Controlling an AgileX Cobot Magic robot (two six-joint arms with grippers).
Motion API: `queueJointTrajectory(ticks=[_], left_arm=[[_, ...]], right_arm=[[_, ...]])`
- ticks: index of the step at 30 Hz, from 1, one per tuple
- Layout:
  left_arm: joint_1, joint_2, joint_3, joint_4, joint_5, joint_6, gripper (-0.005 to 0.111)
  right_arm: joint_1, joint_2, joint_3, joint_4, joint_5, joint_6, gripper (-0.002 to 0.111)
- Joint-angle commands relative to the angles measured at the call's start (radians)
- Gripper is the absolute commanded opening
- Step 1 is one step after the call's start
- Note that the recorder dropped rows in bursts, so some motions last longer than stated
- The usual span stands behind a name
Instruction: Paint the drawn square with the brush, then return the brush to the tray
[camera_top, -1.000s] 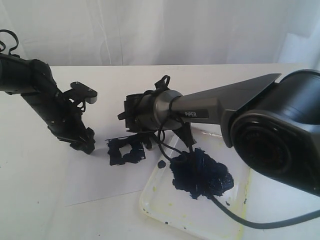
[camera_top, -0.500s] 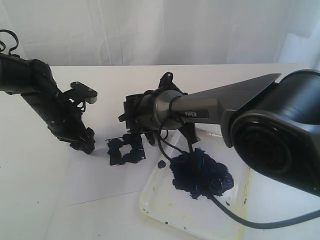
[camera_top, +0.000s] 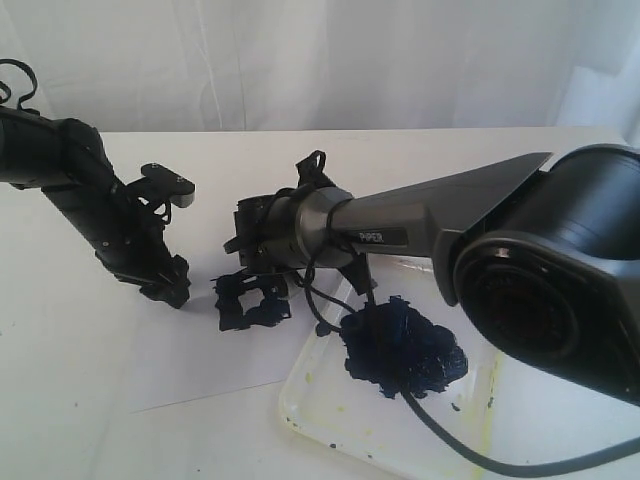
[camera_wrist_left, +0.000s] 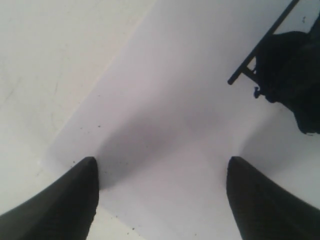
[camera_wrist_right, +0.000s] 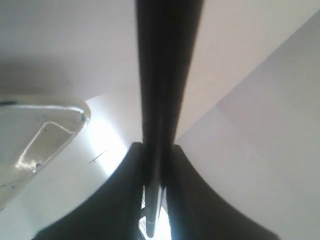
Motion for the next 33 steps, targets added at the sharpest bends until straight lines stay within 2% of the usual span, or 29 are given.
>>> queueJointTrajectory(ticks=[1,21,31,33], left_arm=[[0.000,0.008,0.014,-0.002,0.020,-0.011,0.074],[0.000,0.008,0.014,-0.002,0.020,-0.009,0.074],[0.000,0.008,0.014,-0.002,0.020,-0.009,0.074],[0.000,0.008,0.014,-0.002,0.020,-0.009,0.074]], right_arm=[[0.002,0.000,-0.001,-0.010,0.028,0.006,0.000],[-0.006,0.000,-0.001,-0.023,0.189,-0.023,0.000],[-0.005,0.000,-0.001,-0.029,0.168,-0.015,0.000],[0.002,0.000,-0.001,-0.029,0.133,0.040,0.000]])
